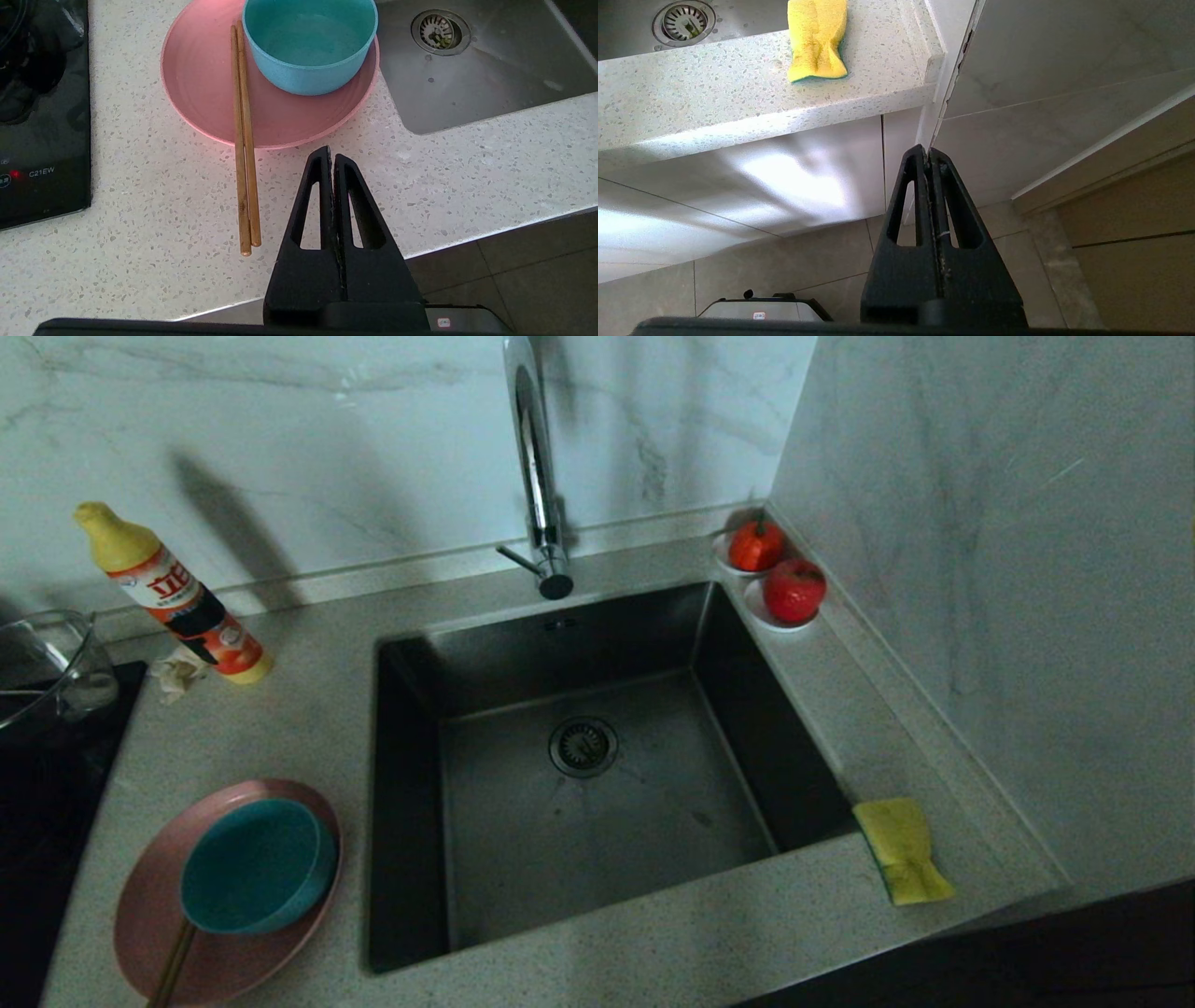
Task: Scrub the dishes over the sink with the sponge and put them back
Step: Grab the dish soap
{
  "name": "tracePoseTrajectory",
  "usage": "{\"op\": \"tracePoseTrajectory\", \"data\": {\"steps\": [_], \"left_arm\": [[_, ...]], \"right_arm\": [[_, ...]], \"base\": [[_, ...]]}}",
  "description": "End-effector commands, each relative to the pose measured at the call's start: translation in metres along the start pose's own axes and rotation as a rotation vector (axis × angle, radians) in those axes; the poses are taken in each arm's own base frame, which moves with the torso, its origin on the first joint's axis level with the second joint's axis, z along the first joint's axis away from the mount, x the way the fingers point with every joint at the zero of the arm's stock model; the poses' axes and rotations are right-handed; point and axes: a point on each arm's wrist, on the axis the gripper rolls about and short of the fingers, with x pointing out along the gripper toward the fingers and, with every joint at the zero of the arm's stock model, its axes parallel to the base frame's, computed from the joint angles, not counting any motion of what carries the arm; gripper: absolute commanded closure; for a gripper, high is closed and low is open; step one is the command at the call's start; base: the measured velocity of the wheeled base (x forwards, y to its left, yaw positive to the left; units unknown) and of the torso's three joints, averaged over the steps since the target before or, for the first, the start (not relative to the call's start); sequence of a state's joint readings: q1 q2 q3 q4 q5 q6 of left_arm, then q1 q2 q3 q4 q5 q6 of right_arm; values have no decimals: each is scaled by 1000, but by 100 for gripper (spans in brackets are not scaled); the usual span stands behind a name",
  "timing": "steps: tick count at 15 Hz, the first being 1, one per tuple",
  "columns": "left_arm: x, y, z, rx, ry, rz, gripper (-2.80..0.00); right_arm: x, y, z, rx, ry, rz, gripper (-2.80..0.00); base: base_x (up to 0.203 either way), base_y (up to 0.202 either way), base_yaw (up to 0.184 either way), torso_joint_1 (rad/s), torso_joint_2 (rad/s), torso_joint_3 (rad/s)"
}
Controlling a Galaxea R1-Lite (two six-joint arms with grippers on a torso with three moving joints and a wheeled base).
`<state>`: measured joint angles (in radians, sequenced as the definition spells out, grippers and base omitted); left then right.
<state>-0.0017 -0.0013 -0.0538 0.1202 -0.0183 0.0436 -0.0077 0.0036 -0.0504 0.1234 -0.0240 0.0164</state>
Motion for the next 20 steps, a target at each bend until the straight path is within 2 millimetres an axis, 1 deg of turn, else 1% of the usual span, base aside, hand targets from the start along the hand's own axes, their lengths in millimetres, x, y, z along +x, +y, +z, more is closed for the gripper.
{"op": "tracePoseTrajectory", "data": {"steps": [1,4,5,7,9,10,11,13,14,15,17,18,19,20], "left_arm": [[0,0,0,5,-1,0,0],[0,0,0,9,-11,20,0],[0,1,5,12,-55,26,0],[-9,2,32,10,-199,46,0],[-30,4,69,10,-315,64,0],[-40,4,87,10,-342,66,0],[-45,5,104,11,-331,66,0],[-29,6,134,7,-228,62,0],[-17,7,151,-1,-183,61,0],[-1,8,169,-15,-133,63,0],[39,11,207,-44,-52,72,0],[62,13,223,-59,-17,77,0],[87,15,235,-76,23,85,0],[111,18,240,-92,62,104,0]], "right_arm": [[0,0,0,0,0,-1,0],[0,0,0,0,0,-1,0],[0,0,0,0,0,-1,0],[0,0,0,0,0,-1,0],[0,0,0,0,0,-1,0],[0,0,0,0,0,-1,0],[0,0,0,1,-1,0,0],[0,0,0,0,0,-1,0],[0,0,0,0,0,-1,0],[0,0,0,0,0,-1,0],[0,0,0,0,0,-1,0],[0,0,0,0,0,-1,0],[0,0,0,0,0,-1,0],[0,0,0,0,0,-1,0]], "base": [[0,0,0,0,0,0],[0,0,0,0,0,0],[0,0,0,0,0,0],[0,0,0,0,0,0],[0,0,0,0,0,0],[0,0,0,0,0,0],[0,0,0,0,0,0],[0,0,0,0,0,0],[0,0,0,0,0,0],[0,0,0,0,0,0],[0,0,0,0,0,0],[0,0,0,0,0,0],[0,0,0,0,0,0],[0,0,0,0,0,0]]}}
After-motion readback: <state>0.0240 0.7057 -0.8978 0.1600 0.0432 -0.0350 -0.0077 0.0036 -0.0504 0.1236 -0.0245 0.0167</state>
